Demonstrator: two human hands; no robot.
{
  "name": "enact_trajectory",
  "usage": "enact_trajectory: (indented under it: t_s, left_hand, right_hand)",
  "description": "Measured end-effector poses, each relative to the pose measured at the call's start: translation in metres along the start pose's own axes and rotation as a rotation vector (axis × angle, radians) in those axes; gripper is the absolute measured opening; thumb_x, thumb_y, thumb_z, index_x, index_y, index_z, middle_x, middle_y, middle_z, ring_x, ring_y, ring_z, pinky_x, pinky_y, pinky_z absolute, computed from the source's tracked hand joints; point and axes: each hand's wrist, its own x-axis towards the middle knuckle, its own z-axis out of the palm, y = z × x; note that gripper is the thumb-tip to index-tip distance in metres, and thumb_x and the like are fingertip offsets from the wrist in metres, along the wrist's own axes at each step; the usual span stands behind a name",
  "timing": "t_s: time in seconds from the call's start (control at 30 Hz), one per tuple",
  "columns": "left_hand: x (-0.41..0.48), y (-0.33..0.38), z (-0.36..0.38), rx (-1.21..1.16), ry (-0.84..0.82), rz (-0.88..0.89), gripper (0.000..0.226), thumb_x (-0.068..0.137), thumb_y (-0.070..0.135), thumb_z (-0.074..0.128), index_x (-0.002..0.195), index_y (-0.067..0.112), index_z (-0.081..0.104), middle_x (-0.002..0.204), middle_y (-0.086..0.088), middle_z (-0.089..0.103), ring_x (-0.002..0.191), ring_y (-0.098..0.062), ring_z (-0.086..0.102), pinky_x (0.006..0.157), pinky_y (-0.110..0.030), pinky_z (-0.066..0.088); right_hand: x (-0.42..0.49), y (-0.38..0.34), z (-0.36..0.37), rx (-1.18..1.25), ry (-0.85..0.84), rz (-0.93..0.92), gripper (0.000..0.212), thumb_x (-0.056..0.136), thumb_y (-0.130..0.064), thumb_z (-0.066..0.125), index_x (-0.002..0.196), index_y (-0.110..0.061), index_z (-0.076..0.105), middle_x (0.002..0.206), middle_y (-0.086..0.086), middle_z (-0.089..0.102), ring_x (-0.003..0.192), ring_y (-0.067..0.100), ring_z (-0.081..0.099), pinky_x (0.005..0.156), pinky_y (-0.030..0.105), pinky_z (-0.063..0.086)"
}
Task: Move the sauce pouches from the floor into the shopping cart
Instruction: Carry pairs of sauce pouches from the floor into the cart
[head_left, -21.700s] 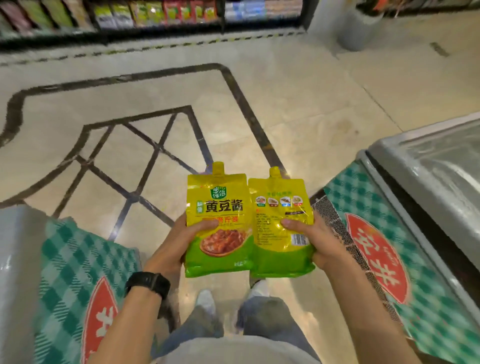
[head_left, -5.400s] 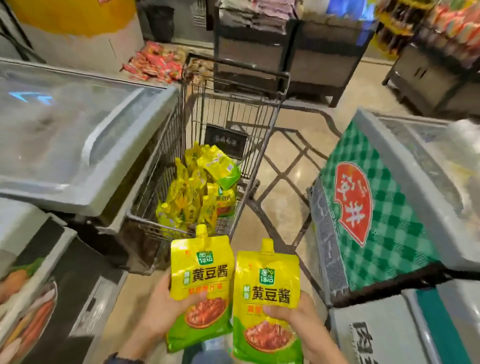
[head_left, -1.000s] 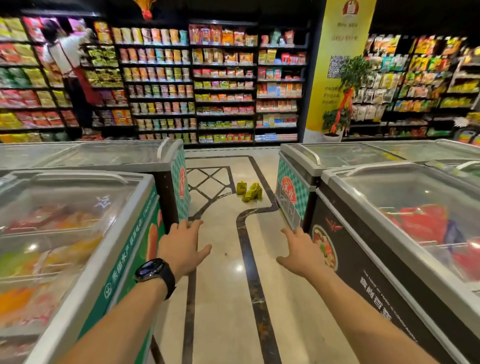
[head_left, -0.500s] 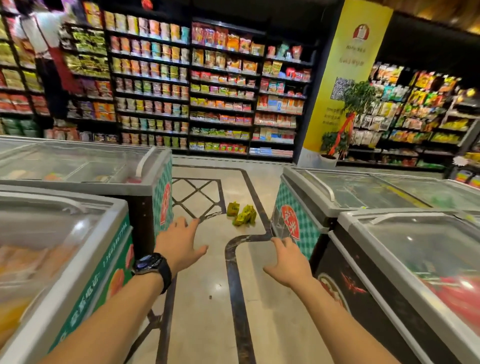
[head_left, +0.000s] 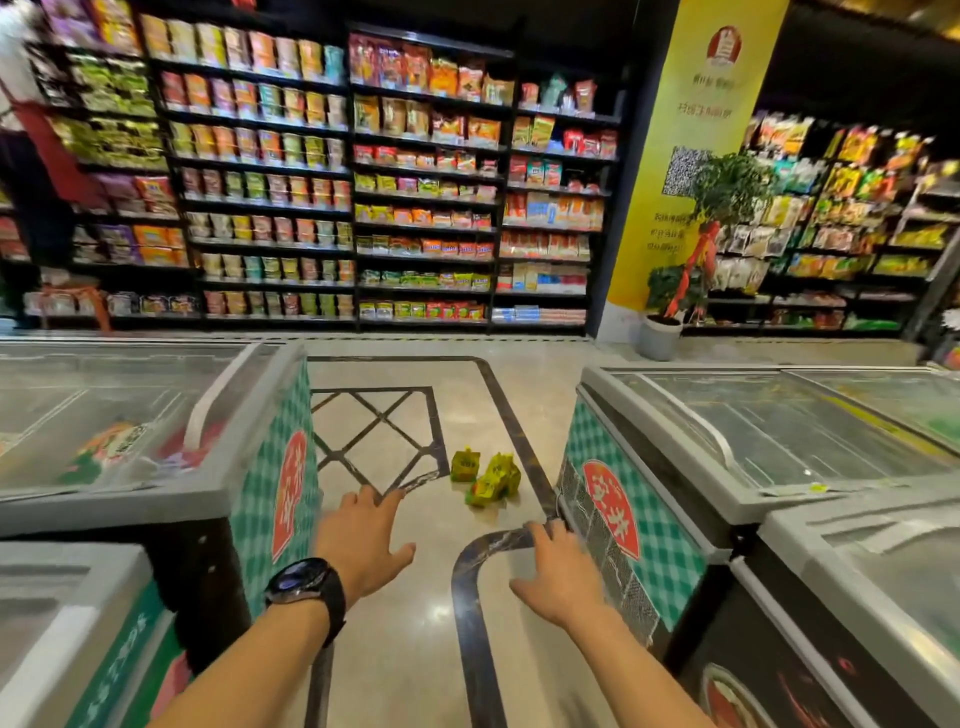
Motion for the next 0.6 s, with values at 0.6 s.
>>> enact_trajectory:
  t_s: [0.6]
  left_hand:
    - [0.469, -0.079, 0.047, -0.039, -0.082, 0.044, 0.068, 0.09, 0.063, 0.047, 0.147, 0.03, 0.031, 0.136, -0.002, 0.048, 0.127, -0.023, 0.048, 0.094, -0.038, 0.051]
  right_hand:
    - [0.454, -0.004, -0.006, 0.062, 0.013, 0.095, 0.065, 0.086, -0.041, 0.058, 0.142, -0.022, 0.033, 0.141, 0.008, 0.039, 0.126, 0.031, 0.044, 0.098, 0.043, 0.045]
